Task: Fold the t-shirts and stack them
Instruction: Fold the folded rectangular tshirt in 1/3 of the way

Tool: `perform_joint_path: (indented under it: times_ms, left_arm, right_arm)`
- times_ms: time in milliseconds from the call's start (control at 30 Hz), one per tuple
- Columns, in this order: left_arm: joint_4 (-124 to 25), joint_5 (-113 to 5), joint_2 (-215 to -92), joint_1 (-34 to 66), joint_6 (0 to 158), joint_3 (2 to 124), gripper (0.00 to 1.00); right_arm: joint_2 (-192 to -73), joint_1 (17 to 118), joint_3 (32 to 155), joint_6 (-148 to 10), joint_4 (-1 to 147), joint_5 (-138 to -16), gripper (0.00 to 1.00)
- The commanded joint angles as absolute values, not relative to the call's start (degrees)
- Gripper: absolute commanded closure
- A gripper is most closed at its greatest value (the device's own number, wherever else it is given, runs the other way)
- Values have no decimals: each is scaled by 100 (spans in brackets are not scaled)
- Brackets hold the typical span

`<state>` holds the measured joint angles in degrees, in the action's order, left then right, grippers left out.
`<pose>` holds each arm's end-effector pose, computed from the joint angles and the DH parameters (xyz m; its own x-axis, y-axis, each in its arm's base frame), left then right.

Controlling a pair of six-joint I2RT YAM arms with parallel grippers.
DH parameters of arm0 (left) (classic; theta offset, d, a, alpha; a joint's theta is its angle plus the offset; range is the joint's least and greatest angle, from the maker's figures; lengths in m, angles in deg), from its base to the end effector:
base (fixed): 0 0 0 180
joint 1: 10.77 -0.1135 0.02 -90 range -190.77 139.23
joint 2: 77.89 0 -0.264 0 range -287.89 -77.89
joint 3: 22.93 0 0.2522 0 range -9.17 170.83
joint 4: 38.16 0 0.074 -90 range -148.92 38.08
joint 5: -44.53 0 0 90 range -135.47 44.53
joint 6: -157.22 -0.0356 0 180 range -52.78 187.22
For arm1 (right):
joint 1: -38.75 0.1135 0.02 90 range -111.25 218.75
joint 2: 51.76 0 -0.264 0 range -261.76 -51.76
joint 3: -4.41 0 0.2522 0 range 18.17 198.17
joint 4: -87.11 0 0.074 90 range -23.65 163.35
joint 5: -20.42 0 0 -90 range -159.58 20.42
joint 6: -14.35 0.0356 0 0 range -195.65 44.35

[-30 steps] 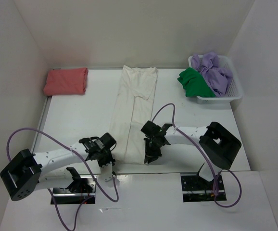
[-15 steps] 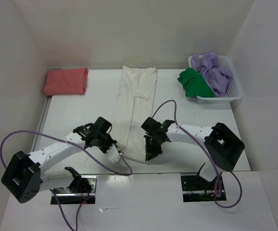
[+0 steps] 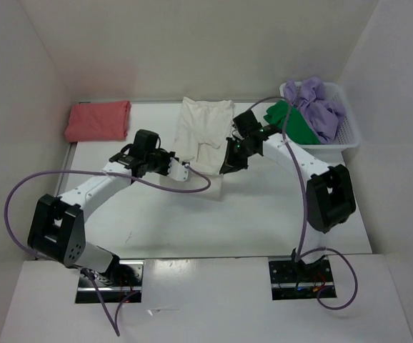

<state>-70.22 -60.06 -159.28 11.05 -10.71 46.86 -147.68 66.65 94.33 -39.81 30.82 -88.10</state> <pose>0.2807 -0.1221 0.2489 0.3832 0.8660 -0.3213 0.7373 -0.0772 0.6711 0.3024 0.1729 0.2543 -0.9705 0.1144 -0.2123 -0.0074 0.8659 0.5002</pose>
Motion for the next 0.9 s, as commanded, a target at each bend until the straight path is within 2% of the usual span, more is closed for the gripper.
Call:
perform_joint_path:
  times_ms: [0, 200, 700, 767, 800, 867]
  left_arm:
    - [-6063, -6164, -16331, 1041, -923, 5085, 100]
    - [-5535, -6270, -17044, 988, -977, 5586, 100]
    - [-4103, -6384, -18108, 883, -1109, 5640, 100]
    - [-4024, -6384, -18318, 883, -1161, 5640, 98]
    - [-3927, -6384, -18458, 831, -1161, 5640, 97]
    - [-3743, -6235, -18590, 830, -1161, 5640, 92]
  right_arm:
    - [-15570, 6442, 10367, -4795, 2773, -9006, 100]
    - [-16531, 5942, 11440, -5139, 2527, -9199, 100]
    - [-18165, 5580, 13198, -5464, 1983, -9471, 100]
    - [-18315, 5528, 13366, -5534, 1929, -9393, 94]
    - [-18385, 5467, 13444, -5534, 1929, -9392, 80]
    - [-18386, 5370, 13497, -5534, 2043, -9392, 71]
